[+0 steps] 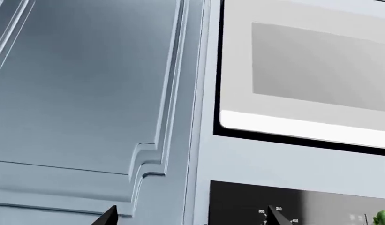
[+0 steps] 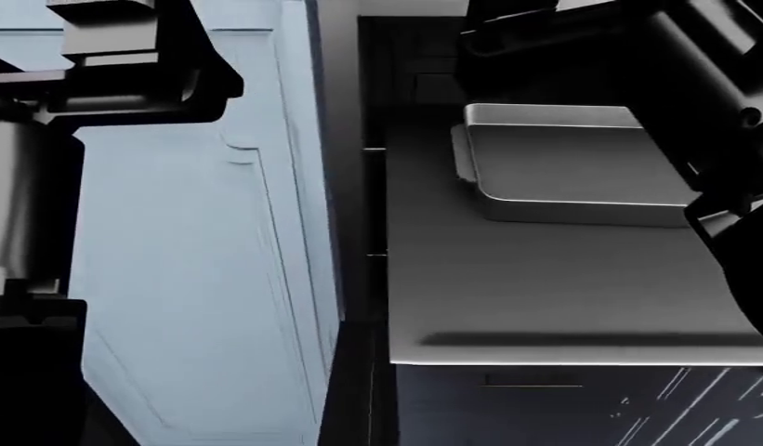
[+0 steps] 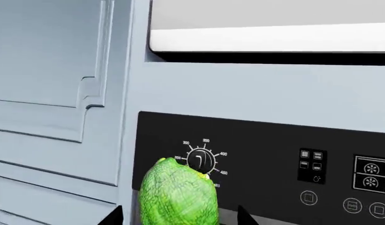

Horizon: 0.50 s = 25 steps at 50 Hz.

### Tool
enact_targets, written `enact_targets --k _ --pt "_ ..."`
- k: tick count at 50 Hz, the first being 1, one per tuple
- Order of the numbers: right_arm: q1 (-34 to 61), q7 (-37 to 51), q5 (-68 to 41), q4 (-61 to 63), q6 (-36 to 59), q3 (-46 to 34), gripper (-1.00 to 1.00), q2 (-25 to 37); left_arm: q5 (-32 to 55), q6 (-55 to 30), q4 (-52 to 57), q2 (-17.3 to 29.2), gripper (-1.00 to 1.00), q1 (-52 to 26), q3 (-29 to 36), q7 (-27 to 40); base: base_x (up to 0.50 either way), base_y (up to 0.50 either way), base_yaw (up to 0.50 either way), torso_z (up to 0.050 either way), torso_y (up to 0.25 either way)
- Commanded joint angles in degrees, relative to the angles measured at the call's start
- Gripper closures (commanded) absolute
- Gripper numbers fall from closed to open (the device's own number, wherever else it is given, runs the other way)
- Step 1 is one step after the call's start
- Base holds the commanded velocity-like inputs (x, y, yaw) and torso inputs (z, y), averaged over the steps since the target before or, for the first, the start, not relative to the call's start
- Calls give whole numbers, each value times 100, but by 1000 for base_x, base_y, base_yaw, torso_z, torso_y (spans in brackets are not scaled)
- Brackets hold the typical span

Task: Pick the broccoli from the top rack in the oven and place it on the plate on the counter.

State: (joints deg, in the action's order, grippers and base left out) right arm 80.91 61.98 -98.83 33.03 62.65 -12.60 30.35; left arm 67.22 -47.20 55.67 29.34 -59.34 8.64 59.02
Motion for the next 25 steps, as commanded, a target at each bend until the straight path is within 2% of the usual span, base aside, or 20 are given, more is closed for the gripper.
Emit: enact_targets --k 1,25 --pt "-4 -101 129 19 6 -2 100 23 -15 51 5 13 -100 19 32 12 -1 500 0 0 0" --pt "75 -49 38 18 -87 -99 100 46 135 74 -7 79 -100 -121 80 126 -1 500 0 0 1"
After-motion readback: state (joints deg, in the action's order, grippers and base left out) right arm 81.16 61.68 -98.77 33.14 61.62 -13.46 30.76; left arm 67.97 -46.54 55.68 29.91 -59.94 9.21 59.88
